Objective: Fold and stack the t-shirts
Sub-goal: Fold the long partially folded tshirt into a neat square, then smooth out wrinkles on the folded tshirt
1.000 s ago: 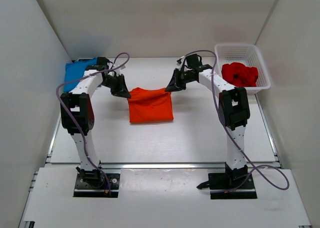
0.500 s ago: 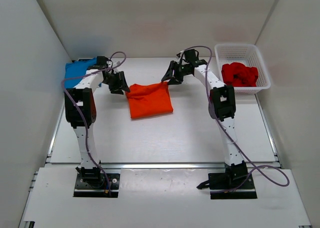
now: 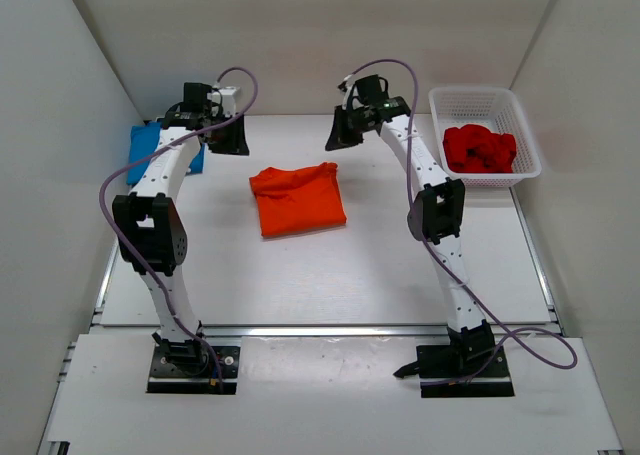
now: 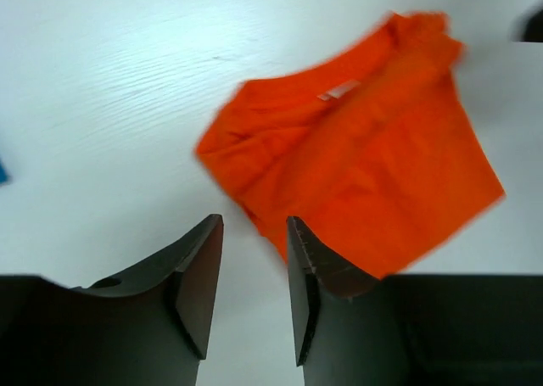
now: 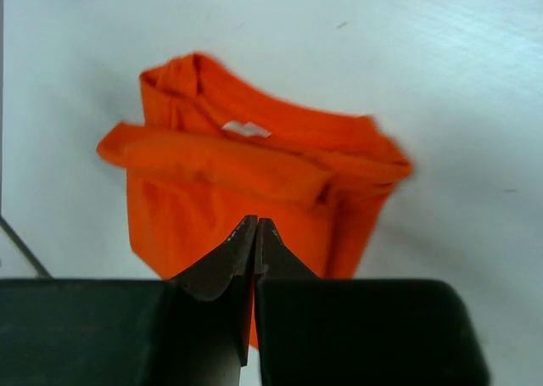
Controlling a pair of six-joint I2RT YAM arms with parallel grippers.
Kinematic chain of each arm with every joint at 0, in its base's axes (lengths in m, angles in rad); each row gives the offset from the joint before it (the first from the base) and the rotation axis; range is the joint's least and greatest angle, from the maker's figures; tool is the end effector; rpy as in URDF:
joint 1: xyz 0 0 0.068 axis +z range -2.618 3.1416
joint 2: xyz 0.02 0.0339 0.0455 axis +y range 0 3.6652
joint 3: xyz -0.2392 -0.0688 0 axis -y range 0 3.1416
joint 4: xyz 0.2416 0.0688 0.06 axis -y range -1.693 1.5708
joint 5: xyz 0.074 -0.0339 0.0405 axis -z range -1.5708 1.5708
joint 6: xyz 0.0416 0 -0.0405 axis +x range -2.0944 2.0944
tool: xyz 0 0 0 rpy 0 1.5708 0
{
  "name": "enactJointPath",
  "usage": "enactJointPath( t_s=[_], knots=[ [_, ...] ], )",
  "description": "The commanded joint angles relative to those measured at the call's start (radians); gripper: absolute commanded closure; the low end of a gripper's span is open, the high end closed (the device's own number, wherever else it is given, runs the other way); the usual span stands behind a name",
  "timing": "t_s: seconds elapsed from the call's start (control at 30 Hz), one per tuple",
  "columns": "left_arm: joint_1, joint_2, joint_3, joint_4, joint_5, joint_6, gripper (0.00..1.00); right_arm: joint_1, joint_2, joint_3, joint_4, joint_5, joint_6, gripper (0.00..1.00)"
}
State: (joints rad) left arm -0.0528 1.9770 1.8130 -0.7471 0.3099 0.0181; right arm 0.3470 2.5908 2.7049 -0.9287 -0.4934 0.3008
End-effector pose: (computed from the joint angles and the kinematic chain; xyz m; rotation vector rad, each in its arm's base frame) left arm 0.4310 -0.0355 0.2632 0.2187 2.4537 -0.3988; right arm 0.4945 0.1998 0.2453 -0.2994 2.4260 0.8882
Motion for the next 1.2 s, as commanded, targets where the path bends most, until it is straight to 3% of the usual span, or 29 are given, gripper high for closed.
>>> enactJointPath(
  t_s=[0.0, 0.1, 0.23, 0.43, 0.67, 0.77, 1.17],
  knots=[
    [-0.100, -0.055, -0.014, -0.144, 0.106, 0.186, 0.54, 0.070, -0.060, -0.057, -0.088, -0.035, -0.098, 1.00],
    [-0.137, -0.023, -0.079, -0.175, 0.144, 0.239, 0.64, 0.086, -0.054, -0.072, -0.110, -0.033, -0.097, 1.00],
    [-0.203, 0.009, -0.098, -0.196, 0.178, 0.270, 0.66, 0.099, -0.058, -0.111, -0.102, -0.086, -0.101, 1.00],
    [-0.226, 0.060, -0.132, -0.074, 0.098, 0.224, 0.67, 0.099, 0.005, -0.125, -0.087, -0.082, -0.078, 1.00],
    [-0.203, 0.158, -0.104, 0.037, -0.005, 0.185, 0.64, 0.043, 0.204, 0.097, 0.031, -0.079, 0.053, 1.00],
    [-0.196, 0.166, -0.103, 0.097, -0.043, 0.165, 0.60, 0.032, 0.218, 0.086, 0.097, -0.033, 0.084, 1.00],
    [-0.127, 0.221, -0.035, 0.216, -0.137, -0.038, 0.22, 0.009, 0.259, 0.115, 0.154, 0.024, 0.123, 1.00]
  ],
)
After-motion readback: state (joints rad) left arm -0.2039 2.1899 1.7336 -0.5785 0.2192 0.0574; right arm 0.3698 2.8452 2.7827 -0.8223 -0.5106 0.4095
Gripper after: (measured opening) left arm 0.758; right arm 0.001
